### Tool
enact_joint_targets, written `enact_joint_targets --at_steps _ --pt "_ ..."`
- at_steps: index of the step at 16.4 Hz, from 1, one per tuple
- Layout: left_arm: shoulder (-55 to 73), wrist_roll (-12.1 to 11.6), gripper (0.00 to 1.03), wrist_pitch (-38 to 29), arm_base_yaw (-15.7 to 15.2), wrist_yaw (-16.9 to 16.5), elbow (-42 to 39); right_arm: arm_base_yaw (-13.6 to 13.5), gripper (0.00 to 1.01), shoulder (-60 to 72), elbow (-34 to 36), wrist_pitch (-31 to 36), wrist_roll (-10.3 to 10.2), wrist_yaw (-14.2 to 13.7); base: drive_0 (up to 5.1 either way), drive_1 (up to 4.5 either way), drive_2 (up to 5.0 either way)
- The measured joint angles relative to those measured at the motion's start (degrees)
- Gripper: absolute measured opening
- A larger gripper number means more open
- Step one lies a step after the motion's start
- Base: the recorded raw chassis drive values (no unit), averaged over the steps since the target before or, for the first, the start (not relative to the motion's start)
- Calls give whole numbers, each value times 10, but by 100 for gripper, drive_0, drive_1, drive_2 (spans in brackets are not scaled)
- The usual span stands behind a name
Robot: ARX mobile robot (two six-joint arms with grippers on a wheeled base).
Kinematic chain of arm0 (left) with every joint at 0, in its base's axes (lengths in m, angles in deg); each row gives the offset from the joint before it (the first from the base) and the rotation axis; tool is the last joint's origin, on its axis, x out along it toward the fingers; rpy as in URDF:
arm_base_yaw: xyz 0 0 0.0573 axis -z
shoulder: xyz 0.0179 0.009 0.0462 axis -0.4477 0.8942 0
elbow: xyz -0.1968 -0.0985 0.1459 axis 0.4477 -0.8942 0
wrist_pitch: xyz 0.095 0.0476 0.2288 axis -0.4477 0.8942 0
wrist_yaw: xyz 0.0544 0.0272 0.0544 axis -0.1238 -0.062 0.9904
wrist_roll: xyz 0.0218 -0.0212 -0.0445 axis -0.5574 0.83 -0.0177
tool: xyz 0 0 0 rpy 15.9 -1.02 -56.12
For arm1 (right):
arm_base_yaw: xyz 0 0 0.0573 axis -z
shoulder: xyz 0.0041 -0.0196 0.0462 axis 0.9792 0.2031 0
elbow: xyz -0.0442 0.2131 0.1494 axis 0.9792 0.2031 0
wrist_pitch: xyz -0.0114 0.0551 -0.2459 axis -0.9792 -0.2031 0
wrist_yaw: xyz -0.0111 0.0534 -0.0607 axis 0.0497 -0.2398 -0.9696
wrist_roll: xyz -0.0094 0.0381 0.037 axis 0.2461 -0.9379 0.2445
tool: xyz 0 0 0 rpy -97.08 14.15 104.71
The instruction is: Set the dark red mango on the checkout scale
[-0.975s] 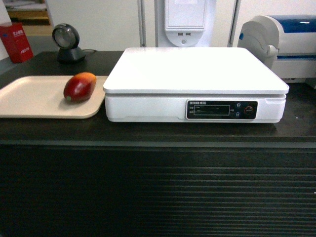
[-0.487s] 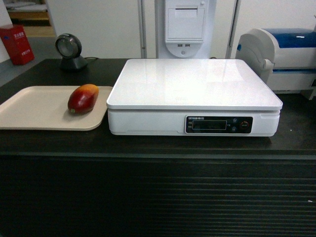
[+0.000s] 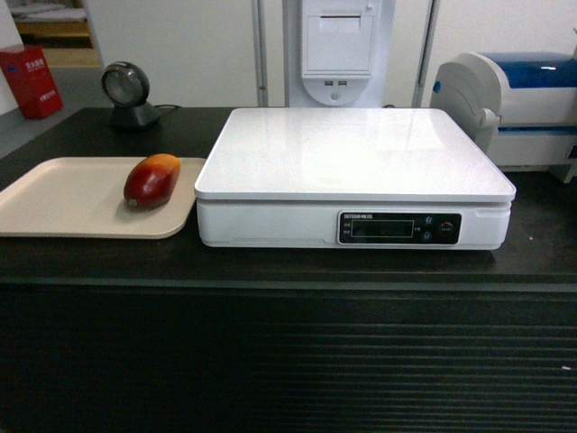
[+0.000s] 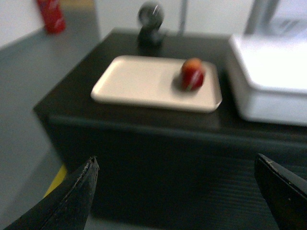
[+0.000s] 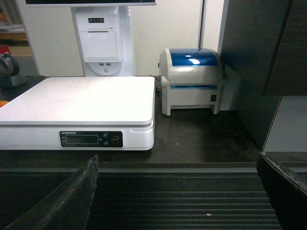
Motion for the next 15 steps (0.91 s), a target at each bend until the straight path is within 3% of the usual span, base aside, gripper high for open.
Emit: enact_joint_targets --at_steps 1,2,3,5,7,9,10,12,15 --pt "80 25 98 -16 79 121 29 0 98 0 0 1 0 1 0 0 0" --pt "127 26 98 -68 123 210 44 0 98 0 0 0 0 0 0 0 0" --pt "172 22 98 -132 114 243 57 0 98 0 0 0 0 0 0 0 0" --pt "298 -4 98 -270 57 186 84 0 98 0 0 0 0 0 0 0 0" --pt "464 -36 98 -405 -26 70 144 0 98 0 0 0 0 0 0 0 0" --pt "641 -42 98 -483 -99 -54 250 0 98 0 0 0 0 0 0 0 0" --pt "736 -41 98 -476 -119 -106 321 0 98 0 0 0 0 1 0 0 0" --pt "894 -40 98 -423 -121 -177 451 0 98 0 0 0 0 1 0 0 0" --pt "1071 -82 98 -324 -96 -223 643 0 98 0 0 0 0 0 0 0 0"
